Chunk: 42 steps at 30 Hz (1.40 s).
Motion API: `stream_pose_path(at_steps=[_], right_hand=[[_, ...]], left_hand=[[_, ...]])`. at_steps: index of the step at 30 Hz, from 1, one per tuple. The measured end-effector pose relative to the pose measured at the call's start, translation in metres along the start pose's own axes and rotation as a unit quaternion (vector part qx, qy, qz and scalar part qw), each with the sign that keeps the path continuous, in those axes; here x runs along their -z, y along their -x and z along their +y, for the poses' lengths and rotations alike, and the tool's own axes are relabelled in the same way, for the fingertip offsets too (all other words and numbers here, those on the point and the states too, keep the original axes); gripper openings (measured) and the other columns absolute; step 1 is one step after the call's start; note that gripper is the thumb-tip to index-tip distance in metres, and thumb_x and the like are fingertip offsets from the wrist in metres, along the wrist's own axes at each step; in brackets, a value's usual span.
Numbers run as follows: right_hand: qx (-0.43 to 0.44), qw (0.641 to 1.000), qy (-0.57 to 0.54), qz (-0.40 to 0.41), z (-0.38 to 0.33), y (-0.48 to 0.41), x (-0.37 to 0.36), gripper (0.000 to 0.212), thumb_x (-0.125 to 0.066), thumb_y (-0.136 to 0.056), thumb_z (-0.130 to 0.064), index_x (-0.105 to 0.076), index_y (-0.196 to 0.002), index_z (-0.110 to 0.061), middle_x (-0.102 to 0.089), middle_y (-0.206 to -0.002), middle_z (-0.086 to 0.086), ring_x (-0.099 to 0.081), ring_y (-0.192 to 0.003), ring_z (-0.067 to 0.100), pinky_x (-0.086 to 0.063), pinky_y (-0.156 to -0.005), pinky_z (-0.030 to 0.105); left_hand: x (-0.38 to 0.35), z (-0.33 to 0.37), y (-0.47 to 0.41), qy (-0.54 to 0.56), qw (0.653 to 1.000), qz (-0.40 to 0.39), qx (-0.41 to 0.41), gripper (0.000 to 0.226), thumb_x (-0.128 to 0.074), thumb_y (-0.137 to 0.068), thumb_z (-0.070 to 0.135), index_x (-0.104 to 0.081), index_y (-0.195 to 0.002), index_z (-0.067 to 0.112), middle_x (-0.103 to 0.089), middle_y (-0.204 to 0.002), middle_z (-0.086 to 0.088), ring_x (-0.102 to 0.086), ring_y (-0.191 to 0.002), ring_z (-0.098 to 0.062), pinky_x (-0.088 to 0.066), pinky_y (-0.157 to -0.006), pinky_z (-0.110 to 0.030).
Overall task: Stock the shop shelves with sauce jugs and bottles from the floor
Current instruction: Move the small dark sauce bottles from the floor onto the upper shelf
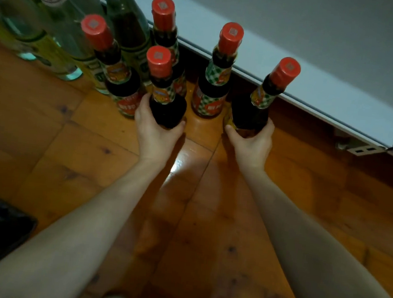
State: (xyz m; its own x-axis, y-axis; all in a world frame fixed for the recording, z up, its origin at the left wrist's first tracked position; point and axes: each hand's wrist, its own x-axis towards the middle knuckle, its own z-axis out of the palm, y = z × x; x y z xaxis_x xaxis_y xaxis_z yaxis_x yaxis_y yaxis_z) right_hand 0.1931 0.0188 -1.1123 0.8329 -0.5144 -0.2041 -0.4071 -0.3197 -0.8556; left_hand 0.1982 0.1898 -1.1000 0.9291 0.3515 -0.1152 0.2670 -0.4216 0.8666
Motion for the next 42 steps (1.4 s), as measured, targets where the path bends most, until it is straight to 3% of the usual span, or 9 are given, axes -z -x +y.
stream_pose_path(at_steps=[4,9,15,21,25,28,32,36,42], right_hand=[[-0.029,0.999,-0.005,-0.024,-0.033,0.05,0.038,0.08,-0.077,-0.074,-0.017,-0.031,-0.138,-0.007,-0.049,-0.13,0.002,-0.045,-0.11,0.002,-0.036,-0.079,-0.004],[-0.066,0.997,-0.013,-0.043,-0.099,0.116,0.096,0.078,-0.078,-0.073,-0.015,-0.033,-0.135,-0.006,-0.049,-0.123,-0.001,-0.047,-0.108,0.003,-0.04,-0.076,-0.005],[-0.11,0.993,-0.015,-0.042,-0.184,0.183,0.16,0.078,-0.079,-0.072,-0.016,-0.033,-0.134,-0.006,-0.05,-0.123,0.001,-0.046,-0.104,0.001,-0.038,-0.068,-0.006],[-0.132,0.99,-0.01,-0.038,-0.273,0.231,0.23,0.078,-0.079,-0.071,-0.021,-0.034,-0.134,-0.011,-0.047,-0.115,-0.008,-0.05,-0.106,0.006,-0.043,-0.069,-0.003],[-0.137,0.99,-0.021,-0.007,-0.336,0.258,0.281,0.075,-0.079,-0.071,-0.019,-0.037,-0.132,-0.01,-0.046,-0.108,-0.013,-0.05,-0.103,0.006,-0.042,-0.066,-0.003],[-0.129,0.991,-0.041,0.024,-0.382,0.276,0.324,0.073,-0.079,-0.071,-0.016,-0.038,-0.131,-0.01,-0.046,-0.103,-0.019,-0.05,-0.104,0.007,-0.046,-0.072,0.001],[-0.12,0.989,-0.056,0.068,-0.431,0.296,0.384,0.074,-0.081,-0.069,-0.02,-0.04,-0.13,-0.011,-0.053,-0.115,-0.008,-0.054,-0.107,0.009,-0.048,-0.08,0.011],[-0.091,0.99,-0.046,0.101,-0.468,0.31,0.454,0.073,-0.081,-0.068,-0.019,-0.041,-0.13,-0.01,-0.053,-0.114,-0.006,-0.054,-0.106,0.01,-0.047,-0.075,0.004],[-0.061,0.986,-0.075,0.137,-0.486,0.319,0.574,0.076,-0.083,-0.065,-0.025,-0.041,-0.129,-0.017,-0.055,-0.116,-0.005,-0.055,-0.112,0.016,-0.049,-0.096,0.039]], left_hand=[[0.033,0.033,0.037,-0.002,0.998,-0.059,0.028,0.082,-0.08,-0.068,0.022,-0.036,-0.137,0.013,-0.046,-0.132,-0.005,-0.043,-0.124,-0.014,-0.039,-0.106,-0.032],[0.085,0.095,0.093,0.005,0.994,-0.103,0.044,0.08,-0.077,-0.063,0.034,-0.041,-0.132,0.015,-0.051,-0.126,0.001,-0.048,-0.122,-0.017,-0.045,-0.1,-0.043],[0.153,0.191,0.141,-0.028,0.987,-0.159,0.018,0.066,-0.077,-0.064,0.027,-0.048,-0.123,0.017,-0.058,-0.116,-0.001,-0.052,-0.115,-0.018,-0.046,-0.096,-0.043],[0.219,0.296,0.171,-0.062,0.981,-0.185,0.006,0.065,-0.08,-0.066,0.018,-0.049,-0.123,0.012,-0.054,-0.113,0.005,-0.046,-0.11,-0.007,-0.04,-0.093,-0.025],[0.261,0.36,0.184,-0.063,0.976,-0.209,0.019,0.075,-0.081,-0.065,0.025,-0.045,-0.13,0.015,-0.054,-0.124,-0.005,-0.049,-0.12,-0.019,-0.044,-0.098,-0.042],[0.29,0.412,0.193,-0.058,0.973,-0.223,-0.019,0.071,-0.082,-0.064,0.022,-0.048,-0.127,0.013,-0.057,-0.118,-0.005,-0.051,-0.115,-0.021,-0.044,-0.096,-0.041],[0.315,0.478,0.204,-0.058,0.963,-0.258,-0.056,0.072,-0.083,-0.062,0.026,-0.05,-0.125,0.019,-0.06,-0.115,0.001,-0.054,-0.111,-0.018,-0.047,-0.093,-0.045],[0.322,0.544,0.227,-0.061,0.943,-0.31,-0.102,0.078,-0.083,-0.061,0.03,-0.047,-0.129,0.019,-0.058,-0.12,-0.001,-0.052,-0.115,-0.017,-0.046,-0.096,-0.043],[0.293,0.66,0.285,-0.056,0.919,-0.337,-0.195,0.069,-0.083,-0.059,0.028,-0.052,-0.12,0.017,-0.06,-0.11,0.002,-0.054,-0.106,-0.018,-0.046,-0.087,-0.034]])
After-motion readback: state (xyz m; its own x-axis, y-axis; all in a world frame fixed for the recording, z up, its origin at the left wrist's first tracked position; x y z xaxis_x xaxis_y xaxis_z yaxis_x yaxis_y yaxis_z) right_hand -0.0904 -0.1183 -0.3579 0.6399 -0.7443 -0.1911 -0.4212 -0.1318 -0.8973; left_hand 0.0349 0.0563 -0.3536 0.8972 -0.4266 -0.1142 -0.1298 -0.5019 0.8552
